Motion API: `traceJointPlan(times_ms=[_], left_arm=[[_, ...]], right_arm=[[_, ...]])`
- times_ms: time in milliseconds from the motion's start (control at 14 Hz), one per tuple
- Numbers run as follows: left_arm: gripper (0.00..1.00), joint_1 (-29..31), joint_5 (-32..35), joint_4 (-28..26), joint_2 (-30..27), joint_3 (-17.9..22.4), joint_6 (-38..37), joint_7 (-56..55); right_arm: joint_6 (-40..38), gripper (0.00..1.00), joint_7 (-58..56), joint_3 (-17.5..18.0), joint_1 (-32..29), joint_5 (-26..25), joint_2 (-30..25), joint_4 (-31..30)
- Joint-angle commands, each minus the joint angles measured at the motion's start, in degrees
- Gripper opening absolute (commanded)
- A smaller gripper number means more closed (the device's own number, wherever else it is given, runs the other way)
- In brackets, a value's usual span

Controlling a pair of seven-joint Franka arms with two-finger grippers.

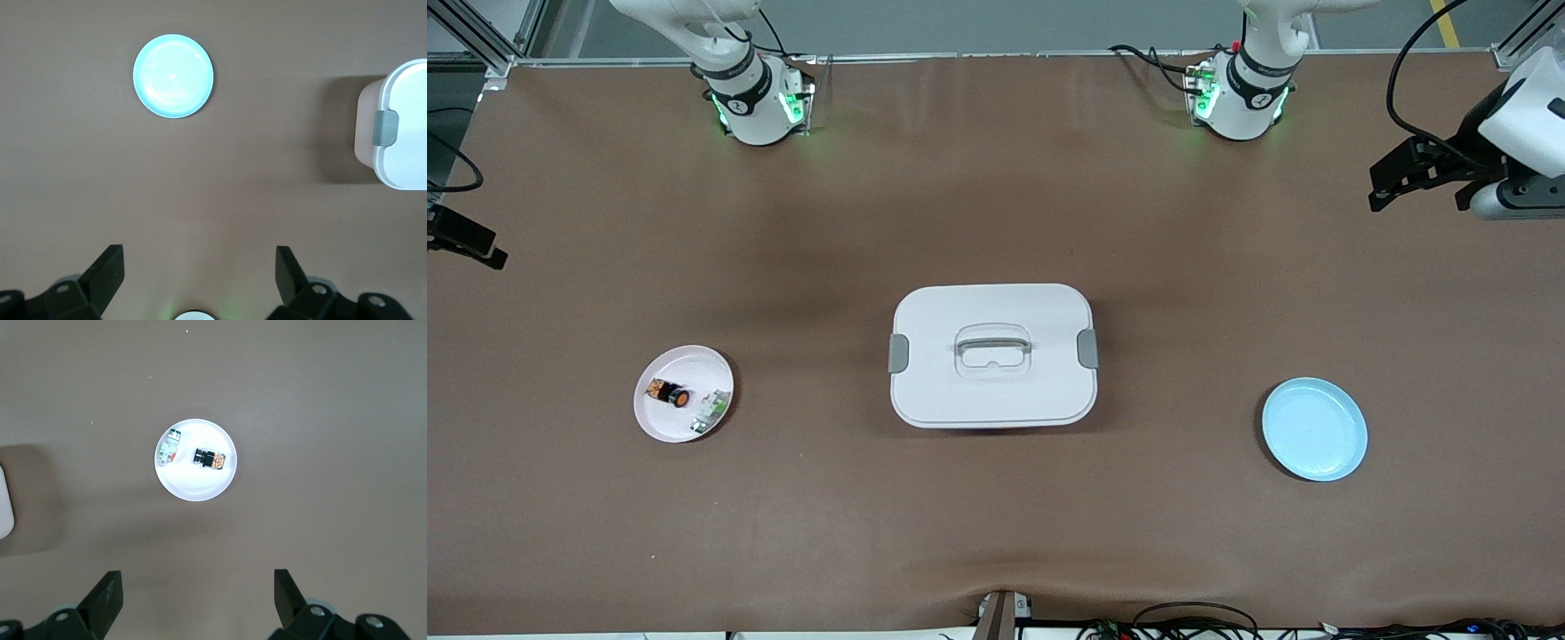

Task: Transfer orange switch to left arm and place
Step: 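Move the right gripper toward the orange switch on the white plate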

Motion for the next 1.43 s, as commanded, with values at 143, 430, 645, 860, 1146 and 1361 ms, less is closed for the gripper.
traceJointPlan(times_ms=[143,430,645,860,1146,1361], left_arm=[[1.00,0.29,0.53,0.26,-0.43,0.11,-0.02,1.53],[1.00,0.12,1.94,0.26,-0.26,0.03,-0.02,1.35],[1.00,0.20,2.03,0.97,-0.26,0.02,-0.02,1.35],[1.00,0.11,1.94,0.35,-0.96,-0.59,-0.46,0.82],[1.00,0.20,1.68,0.26,-0.96,-0.59,-0.28,0.91],[1.00,0.38,1.42,-0.43,-1.48,-0.59,-0.28,0.91]], right_arm=[[-0.09,1.00,0.28,-0.10,-0.04,0.51,-0.75,-0.08],[-0.09,1.00,0.28,-0.10,0.05,0.34,-0.75,0.01],[0.26,1.00,0.63,-0.10,0.05,-0.10,-0.66,0.01],[-0.18,1.00,1.07,-0.10,0.14,0.16,-0.31,0.80],[0.26,1.00,0.98,-0.01,0.40,-0.19,1.53,0.89],[1.48,1.00,1.16,-0.10,1.28,-2.20,5.30,0.71]])
